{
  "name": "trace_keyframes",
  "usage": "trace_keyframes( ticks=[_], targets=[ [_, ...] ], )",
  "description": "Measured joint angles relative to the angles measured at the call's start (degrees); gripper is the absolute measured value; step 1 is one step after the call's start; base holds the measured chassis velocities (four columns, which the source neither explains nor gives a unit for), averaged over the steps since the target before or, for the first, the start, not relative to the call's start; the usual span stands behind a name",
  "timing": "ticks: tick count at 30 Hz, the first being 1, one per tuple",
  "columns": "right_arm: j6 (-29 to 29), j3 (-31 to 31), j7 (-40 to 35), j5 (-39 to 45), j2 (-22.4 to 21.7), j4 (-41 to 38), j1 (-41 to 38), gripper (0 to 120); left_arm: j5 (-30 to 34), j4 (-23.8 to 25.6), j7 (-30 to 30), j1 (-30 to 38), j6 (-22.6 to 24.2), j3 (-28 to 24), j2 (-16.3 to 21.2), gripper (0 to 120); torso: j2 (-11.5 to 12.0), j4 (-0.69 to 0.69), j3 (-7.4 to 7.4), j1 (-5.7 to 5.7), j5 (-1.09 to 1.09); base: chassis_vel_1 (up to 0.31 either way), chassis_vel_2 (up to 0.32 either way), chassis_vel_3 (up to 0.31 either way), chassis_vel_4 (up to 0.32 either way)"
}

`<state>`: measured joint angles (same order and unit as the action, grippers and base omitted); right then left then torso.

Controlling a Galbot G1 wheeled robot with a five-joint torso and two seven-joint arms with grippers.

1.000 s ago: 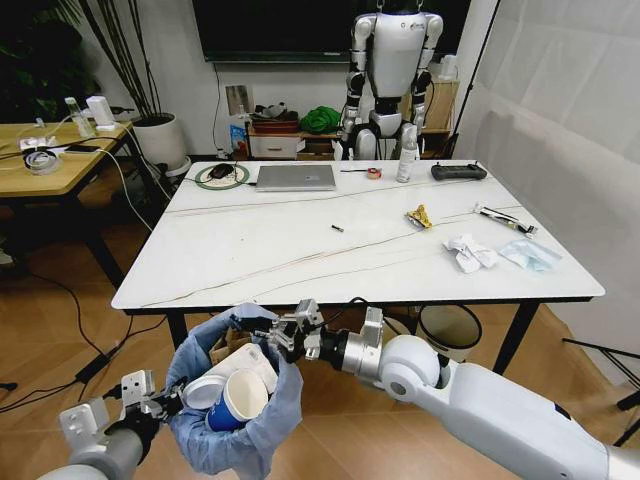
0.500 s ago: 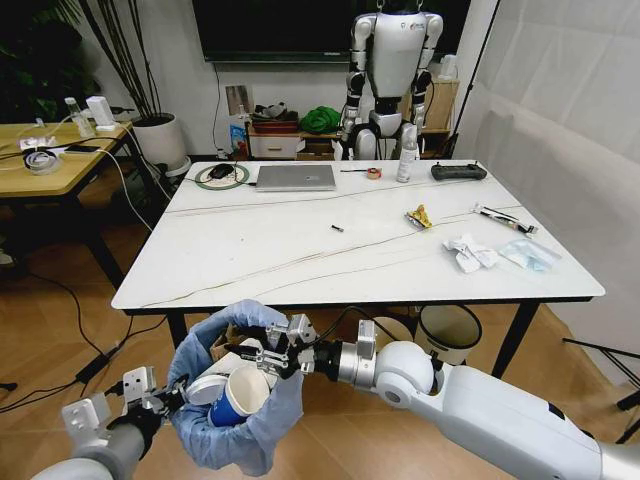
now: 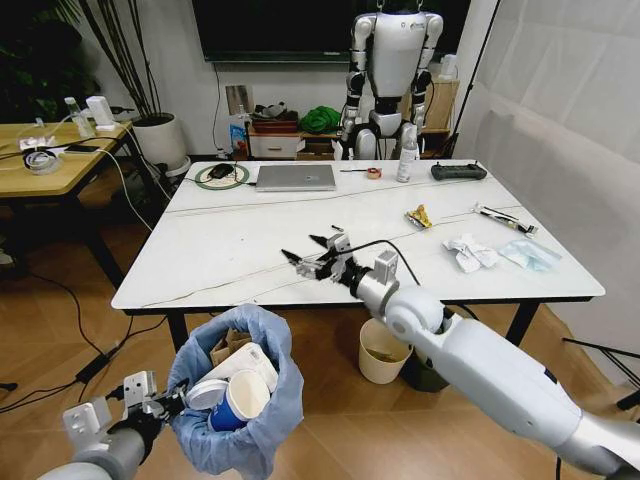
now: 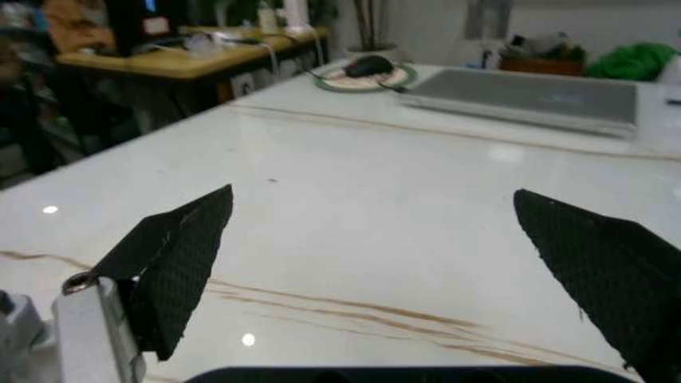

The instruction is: Pick up the trash bin and place the trash from the table into it.

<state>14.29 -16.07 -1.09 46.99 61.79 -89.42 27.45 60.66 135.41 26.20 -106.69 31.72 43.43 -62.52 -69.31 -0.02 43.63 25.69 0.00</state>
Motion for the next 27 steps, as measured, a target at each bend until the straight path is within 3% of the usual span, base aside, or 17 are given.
trace_keyframes(
  ticks=[9,16,27],
  targets=[
    [5.27,1.09,1.09,-2.15,10.27,19.93,-9.97,100,-0.56,1.05,0.0,-1.41,0.0,0.85,-0.42,0,0.0,0.05,0.0,0.0,-0.01,0.0,0.0,0.0,0.0],
    [5.06,2.55,4.48,-5.88,12.11,29.24,-12.82,100,-0.84,1.23,-0.05,-1.74,-0.07,1.02,-0.66,0,0.0,0.01,0.0,0.0,0.0,0.0,0.0,0.0,0.0],
    [3.46,2.94,6.59,-10.24,13.81,36.99,-13.92,99,-0.92,1.41,-0.08,-1.72,-0.13,1.15,-0.69,0,0.0,0.01,0.0,-0.01,0.01,0.0,0.0,0.0,0.0]
  ],
)
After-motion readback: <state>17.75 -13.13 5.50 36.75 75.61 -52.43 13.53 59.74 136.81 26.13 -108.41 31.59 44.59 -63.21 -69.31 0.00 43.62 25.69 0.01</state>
